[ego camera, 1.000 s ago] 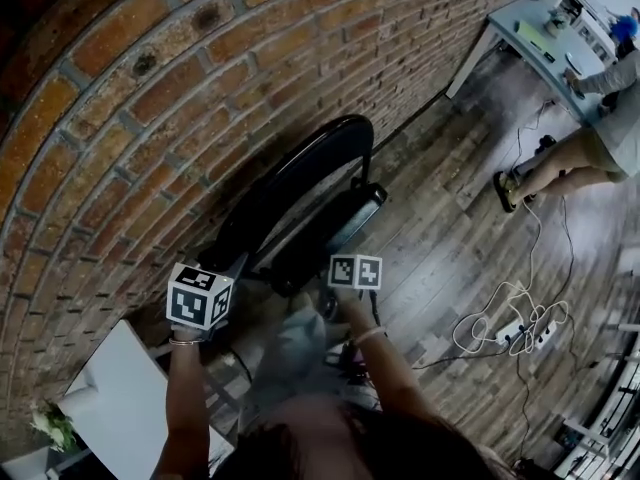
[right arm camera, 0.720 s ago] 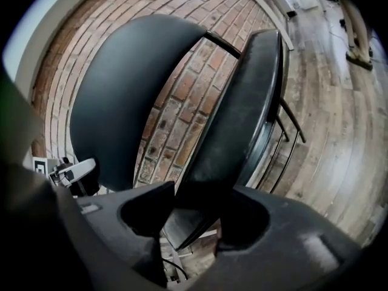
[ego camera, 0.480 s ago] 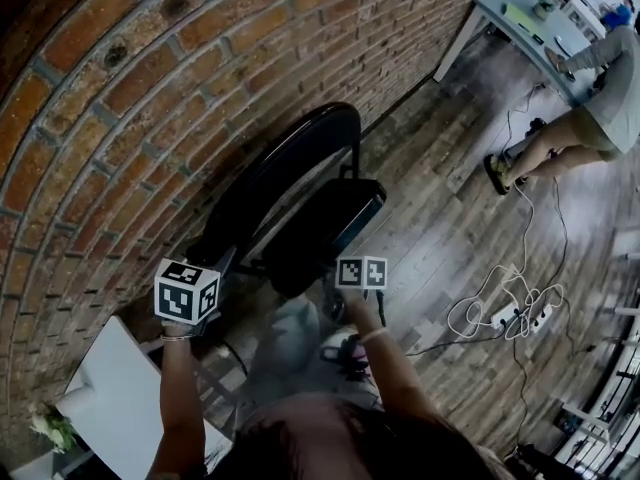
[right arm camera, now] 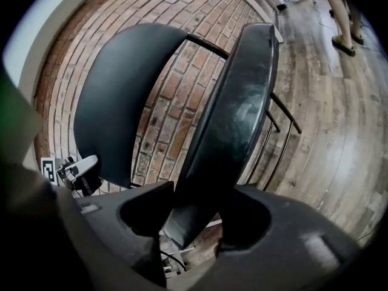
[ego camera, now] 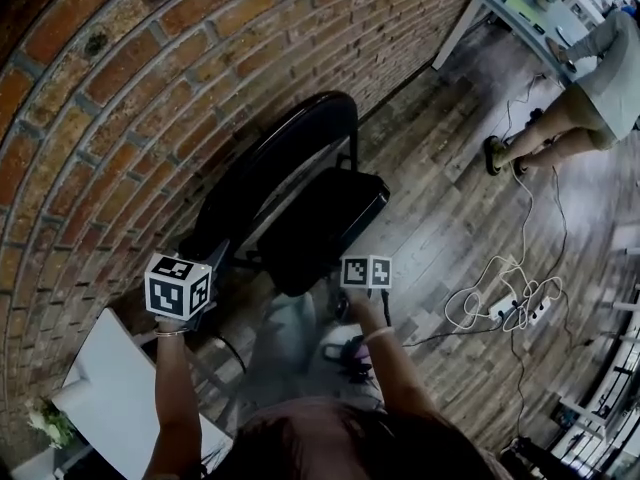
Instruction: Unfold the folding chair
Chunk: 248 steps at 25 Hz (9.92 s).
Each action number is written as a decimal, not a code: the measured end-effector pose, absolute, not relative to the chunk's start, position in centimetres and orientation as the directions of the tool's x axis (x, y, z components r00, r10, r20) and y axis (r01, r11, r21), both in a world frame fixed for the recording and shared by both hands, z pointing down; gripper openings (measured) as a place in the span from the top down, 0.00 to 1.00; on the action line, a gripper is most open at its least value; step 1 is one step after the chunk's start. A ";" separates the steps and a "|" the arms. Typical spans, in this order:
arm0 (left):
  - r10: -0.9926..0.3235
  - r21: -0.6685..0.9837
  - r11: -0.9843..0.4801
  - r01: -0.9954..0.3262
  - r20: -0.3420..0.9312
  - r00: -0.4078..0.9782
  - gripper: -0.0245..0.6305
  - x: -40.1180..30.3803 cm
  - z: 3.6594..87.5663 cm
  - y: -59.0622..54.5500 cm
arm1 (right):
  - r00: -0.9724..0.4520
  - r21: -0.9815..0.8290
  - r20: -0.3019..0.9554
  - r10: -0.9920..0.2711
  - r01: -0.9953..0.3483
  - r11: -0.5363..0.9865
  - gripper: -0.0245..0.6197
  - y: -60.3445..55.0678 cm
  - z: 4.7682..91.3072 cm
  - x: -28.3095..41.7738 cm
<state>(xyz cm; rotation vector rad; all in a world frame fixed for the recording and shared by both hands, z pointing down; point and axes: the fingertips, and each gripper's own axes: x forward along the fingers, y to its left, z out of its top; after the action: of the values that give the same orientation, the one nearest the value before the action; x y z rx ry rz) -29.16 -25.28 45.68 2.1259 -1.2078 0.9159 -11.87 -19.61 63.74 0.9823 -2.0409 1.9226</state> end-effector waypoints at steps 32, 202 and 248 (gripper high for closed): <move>-0.524 0.142 -0.435 -0.889 0.763 0.379 0.70 -29.0 47.9 -24.9 | -0.792 -0.858 0.510 -0.337 -0.497 -0.131 0.63 -14.1 68.8 -6.5; -0.552 0.196 -0.418 -0.887 0.720 0.419 0.65 -27.1 58.4 -24.6 | -0.788 -0.763 0.608 -0.096 -0.546 -0.346 0.52 0.8 89.6 4.1; -0.470 0.166 -0.286 -0.944 0.834 0.289 0.71 -28.9 63.9 -13.6 | -0.769 -0.760 0.638 0.024 -0.635 -0.140 0.64 1.1 85.6 4.5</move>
<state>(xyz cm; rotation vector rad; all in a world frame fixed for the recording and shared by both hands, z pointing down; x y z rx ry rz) -28.86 -13.60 63.90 1.8817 -1.2659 0.8908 4.51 1.08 85.58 0.6843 -1.6875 1.9600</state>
